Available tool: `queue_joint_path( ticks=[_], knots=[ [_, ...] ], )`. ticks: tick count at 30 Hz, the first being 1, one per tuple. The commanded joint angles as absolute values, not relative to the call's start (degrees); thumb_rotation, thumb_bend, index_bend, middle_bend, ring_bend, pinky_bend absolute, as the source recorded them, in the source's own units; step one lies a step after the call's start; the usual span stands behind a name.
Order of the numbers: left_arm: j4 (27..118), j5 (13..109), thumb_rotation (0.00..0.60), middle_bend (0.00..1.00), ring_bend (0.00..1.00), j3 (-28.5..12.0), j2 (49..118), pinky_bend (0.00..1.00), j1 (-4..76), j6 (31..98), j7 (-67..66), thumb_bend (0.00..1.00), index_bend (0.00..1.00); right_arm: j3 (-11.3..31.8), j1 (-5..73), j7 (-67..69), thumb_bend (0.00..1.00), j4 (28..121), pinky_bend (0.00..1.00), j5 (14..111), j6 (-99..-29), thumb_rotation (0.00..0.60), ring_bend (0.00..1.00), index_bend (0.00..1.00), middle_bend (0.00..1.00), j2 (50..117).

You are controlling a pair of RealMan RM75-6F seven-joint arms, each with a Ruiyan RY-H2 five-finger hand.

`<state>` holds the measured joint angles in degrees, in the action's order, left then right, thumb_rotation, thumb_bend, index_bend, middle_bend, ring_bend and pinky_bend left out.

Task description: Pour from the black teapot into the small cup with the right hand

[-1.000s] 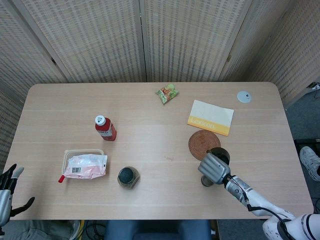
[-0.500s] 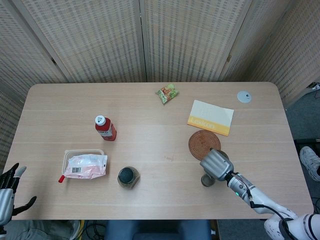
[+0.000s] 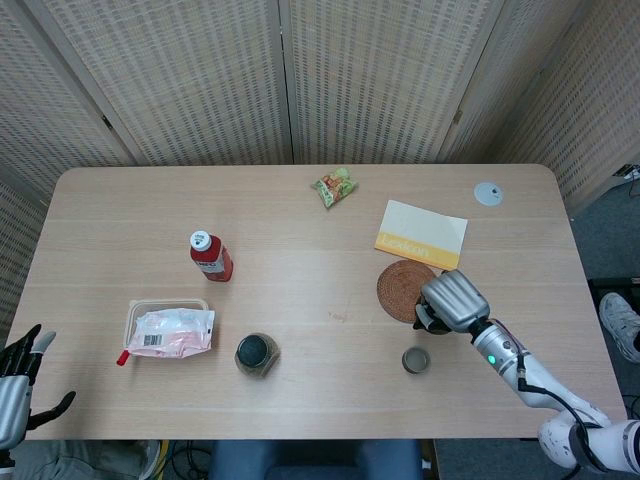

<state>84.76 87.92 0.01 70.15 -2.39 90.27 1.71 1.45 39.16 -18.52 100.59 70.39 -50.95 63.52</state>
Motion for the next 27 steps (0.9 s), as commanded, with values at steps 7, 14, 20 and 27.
queue_joint_path(
  ticks=[7, 14, 20, 27],
  knots=[
    [85.3, 88.1, 0.6, 0.0, 0.07, 0.2, 70.1, 0.07, -2.4, 90.2, 1.2, 0.21, 0.09, 3.9, 40.2, -15.0, 0.6, 92.7, 0.51, 67.0, -48.2, 0.493, 0.94, 1.0, 1.0, 66.6],
    [85.7, 88.2, 0.6, 0.0, 0.07, 0.3, 70.1, 0.07, -2.3, 90.0, 0.6, 0.21, 0.09, 4.9, 41.8, -13.5, 0.6, 86.6, 0.46, 65.1, -45.3, 0.495, 0.94, 1.0, 1.0, 71.8],
    [85.7, 87.8, 0.6, 0.0, 0.07, 0.3, 70.1, 0.07, -2.4, 89.8, 0.4, 0.2, 0.09, 5.2, 43.0, -12.8, 0.6, 83.2, 0.17, 65.3, -43.6, 0.497, 0.94, 1.0, 1.0, 75.1],
    [85.4, 87.5, 0.6, 0.0, 0.07, 0.3, 70.3, 0.07, -2.3, 89.5, 0.7, 0.21, 0.09, 5.3, 43.9, -12.3, 0.6, 79.6, 0.09, 65.6, -42.7, 0.497, 0.94, 1.0, 0.99, 78.0]
  ],
)
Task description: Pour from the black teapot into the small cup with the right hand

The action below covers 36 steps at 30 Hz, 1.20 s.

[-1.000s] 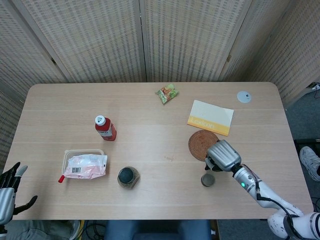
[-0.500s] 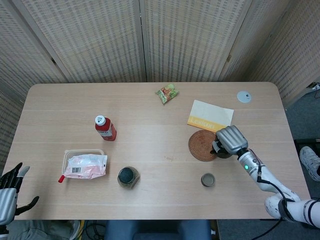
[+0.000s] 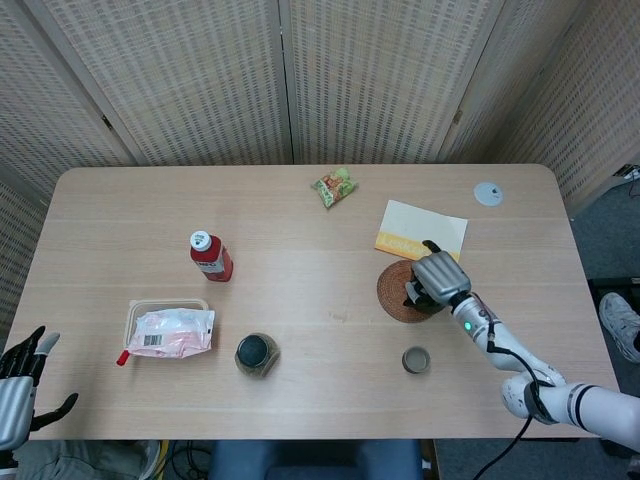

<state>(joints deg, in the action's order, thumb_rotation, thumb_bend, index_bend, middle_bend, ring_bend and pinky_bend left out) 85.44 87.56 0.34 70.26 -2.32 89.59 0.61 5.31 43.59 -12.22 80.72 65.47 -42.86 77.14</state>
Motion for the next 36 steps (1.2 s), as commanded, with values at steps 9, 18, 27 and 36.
queue_joint_path(
  ticks=[9, 18, 27, 36],
  knots=[
    [84.9, 87.4, 0.6, 0.0, 0.07, 0.4, 70.5, 0.07, -2.3, 89.3, 1.0, 0.2, 0.09, 6.0, 44.3, -10.7, 0.32, 74.5, 0.09, 65.2, -42.0, 0.499, 0.93, 1.0, 0.99, 81.2],
    [84.9, 87.4, 0.6, 0.0, 0.07, 0.4, 70.5, 0.07, -2.2, 89.3, 1.1, 0.2, 0.09, 6.5, 44.6, -8.3, 0.1, 70.9, 0.09, 65.4, -41.0, 0.501, 0.93, 1.0, 0.98, 82.9],
    [85.0, 87.3, 0.6, 0.0, 0.07, 0.3, 70.4, 0.07, -2.1, 89.2, 0.9, 0.2, 0.09, 6.8, 44.9, -6.6, 0.06, 68.2, 0.09, 66.7, -40.6, 0.5, 0.93, 1.0, 0.98, 84.6],
    [84.8, 87.1, 0.6, 0.0, 0.07, 0.3, 70.4, 0.07, -2.2, 89.1, 1.0, 0.2, 0.09, 6.8, 45.1, -5.8, 0.06, 67.3, 0.09, 67.7, -40.3, 0.499, 0.93, 1.0, 0.98, 85.3]
  ],
)
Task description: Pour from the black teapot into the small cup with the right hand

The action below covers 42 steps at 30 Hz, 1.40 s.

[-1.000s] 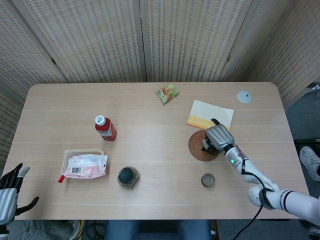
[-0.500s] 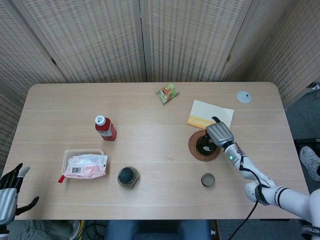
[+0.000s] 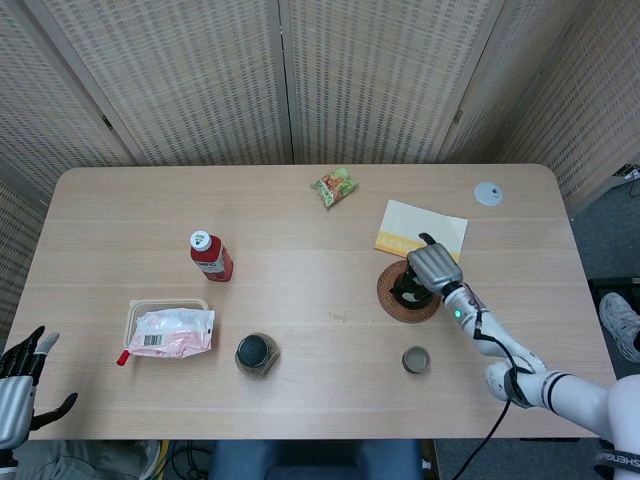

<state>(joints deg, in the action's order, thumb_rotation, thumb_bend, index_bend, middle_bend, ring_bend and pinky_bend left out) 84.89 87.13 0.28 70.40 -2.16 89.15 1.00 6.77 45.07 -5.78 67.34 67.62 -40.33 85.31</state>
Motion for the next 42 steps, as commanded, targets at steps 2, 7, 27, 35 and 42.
queue_joint_path(
  ticks=[2, 7, 27, 35, 42],
  knots=[
    [84.8, 87.1, 0.6, 0.0, 0.07, 0.3, 70.5, 0.07, -2.2, 89.0, 1.1, 0.2, 0.09, 6.7, 45.1, -5.9, 0.06, 67.3, 0.09, 67.7, -40.1, 0.499, 0.93, 1.0, 0.98, 85.3],
    [84.6, 87.1, 0.6, 0.0, 0.07, 0.4, 70.6, 0.07, -2.1, 88.9, 1.2, 0.2, 0.09, 6.2, 45.0, -7.1, 0.06, 67.9, 0.09, 68.0, -40.4, 0.5, 0.91, 1.0, 0.96, 85.0],
    [84.7, 87.0, 0.6, 0.0, 0.07, 0.4, 70.5, 0.07, -2.4, 89.3, 1.1, 0.2, 0.09, 6.0, 44.4, -12.2, 0.03, 74.7, 0.08, 64.9, -41.3, 0.499, 0.41, 0.44, 0.49, 81.5],
    [84.6, 87.1, 0.6, 0.0, 0.07, 0.4, 70.5, 0.07, -2.4, 89.2, 1.2, 0.2, 0.09, 6.3, 44.1, -12.8, 0.01, 78.3, 0.07, 64.2, -42.3, 0.5, 0.19, 0.21, 0.26, 79.6],
    [84.6, 87.1, 0.6, 0.0, 0.07, 0.5, 70.4, 0.07, -2.3, 89.2, 1.3, 0.2, 0.09, 6.1, 43.8, -14.1, 0.01, 80.4, 0.05, 63.5, -43.2, 0.5, 0.13, 0.15, 0.19, 78.1]
  ],
)
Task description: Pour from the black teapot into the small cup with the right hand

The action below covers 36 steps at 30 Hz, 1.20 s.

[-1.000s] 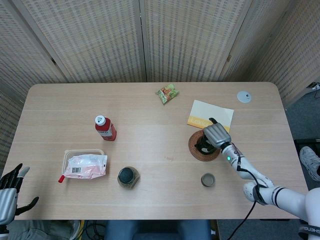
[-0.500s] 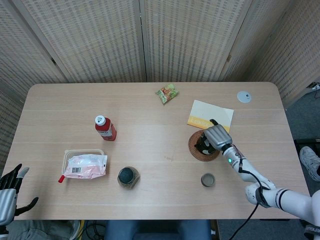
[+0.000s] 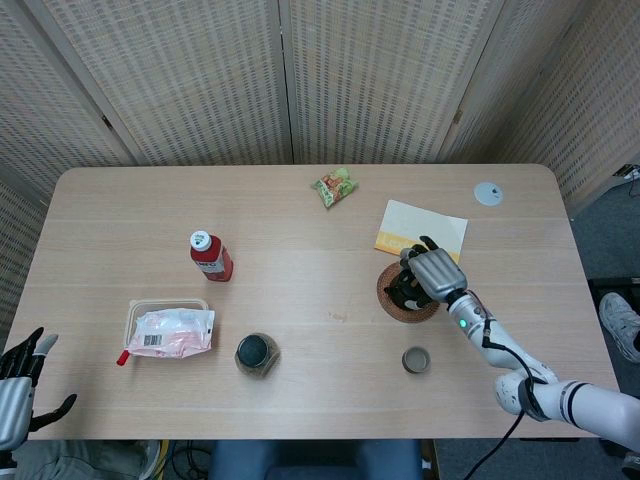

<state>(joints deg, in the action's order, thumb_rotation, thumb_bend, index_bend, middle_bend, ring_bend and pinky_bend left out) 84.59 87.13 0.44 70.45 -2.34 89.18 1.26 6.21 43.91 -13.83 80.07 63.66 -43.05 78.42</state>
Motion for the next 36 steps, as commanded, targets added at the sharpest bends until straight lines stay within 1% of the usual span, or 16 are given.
queue_joint_path(
  ticks=[1, 6, 11, 12, 15, 16, 21, 27, 32, 36],
  knots=[
    [84.6, 87.1, 0.6, 0.0, 0.07, 0.5, 70.4, 0.07, -2.4, 89.2, 1.3, 0.2, 0.09, 6.1, 43.8, -14.4, 0.01, 80.7, 0.05, 63.3, -43.3, 0.5, 0.13, 0.14, 0.18, 77.9],
    [84.7, 87.2, 0.6, 0.0, 0.07, 0.4, 70.3, 0.07, -2.3, 89.2, 1.2, 0.2, 0.09, 5.9, 43.4, -16.1, 0.01, 82.0, 0.0, 63.3, -45.2, 0.499, 0.05, 0.06, 0.11, 76.9],
    [84.8, 87.3, 0.6, 0.0, 0.07, 0.2, 70.1, 0.07, -2.2, 89.3, 1.2, 0.21, 0.09, 5.7, 41.7, -18.1, 0.02, 84.8, 0.0, 65.1, -50.2, 0.497, 0.04, 0.05, 0.09, 75.0],
    [84.8, 87.3, 0.6, 0.0, 0.07, 0.2, 70.1, 0.07, -2.1, 89.3, 1.2, 0.2, 0.09, 5.6, 41.2, -18.5, 0.03, 85.5, 0.0, 65.4, -51.4, 0.506, 0.04, 0.05, 0.09, 74.6],
    [84.9, 87.4, 0.6, 0.0, 0.07, 0.0, 70.1, 0.07, -1.9, 89.3, 1.1, 0.2, 0.09, 5.4, 39.0, -20.2, 0.08, 88.2, 0.0, 66.3, -56.0, 0.589, 0.04, 0.05, 0.1, 73.0],
    [84.9, 87.5, 0.6, 0.0, 0.07, 0.0, 70.0, 0.07, -1.8, 89.3, 1.0, 0.2, 0.09, 5.2, 38.3, -20.9, 0.1, 89.0, 0.0, 66.7, -57.6, 0.599, 0.04, 0.05, 0.11, 72.5],
    [85.0, 87.9, 0.6, 0.0, 0.07, -0.3, 70.0, 0.07, -1.3, 89.3, 0.7, 0.2, 0.09, 3.9, 33.6, -23.2, 0.12, 94.5, 0.0, 69.0, -65.6, 0.6, 0.04, 0.05, 0.15, 69.2],
    [85.6, 88.5, 0.6, 0.0, 0.07, -0.8, 70.2, 0.07, -0.4, 89.1, 0.2, 0.2, 0.09, 1.7, 27.2, -24.1, 0.12, 100.5, 0.0, 73.7, -75.0, 0.6, 0.04, 0.05, 0.15, 65.3],
    [86.6, 89.4, 0.6, 0.0, 0.07, -1.1, 70.1, 0.07, 0.7, 88.7, -0.5, 0.2, 0.09, -0.7, 21.5, -24.6, 0.12, 102.8, 0.0, 77.6, -81.9, 0.6, 0.04, 0.05, 0.15, 63.8],
    [87.8, 90.4, 0.6, 0.0, 0.07, -1.3, 70.0, 0.07, 1.7, 88.4, -1.3, 0.2, 0.09, -1.9, 17.5, -23.5, 0.13, 103.1, 0.0, 79.7, -86.2, 0.6, 0.04, 0.05, 0.15, 63.6]
  ],
)
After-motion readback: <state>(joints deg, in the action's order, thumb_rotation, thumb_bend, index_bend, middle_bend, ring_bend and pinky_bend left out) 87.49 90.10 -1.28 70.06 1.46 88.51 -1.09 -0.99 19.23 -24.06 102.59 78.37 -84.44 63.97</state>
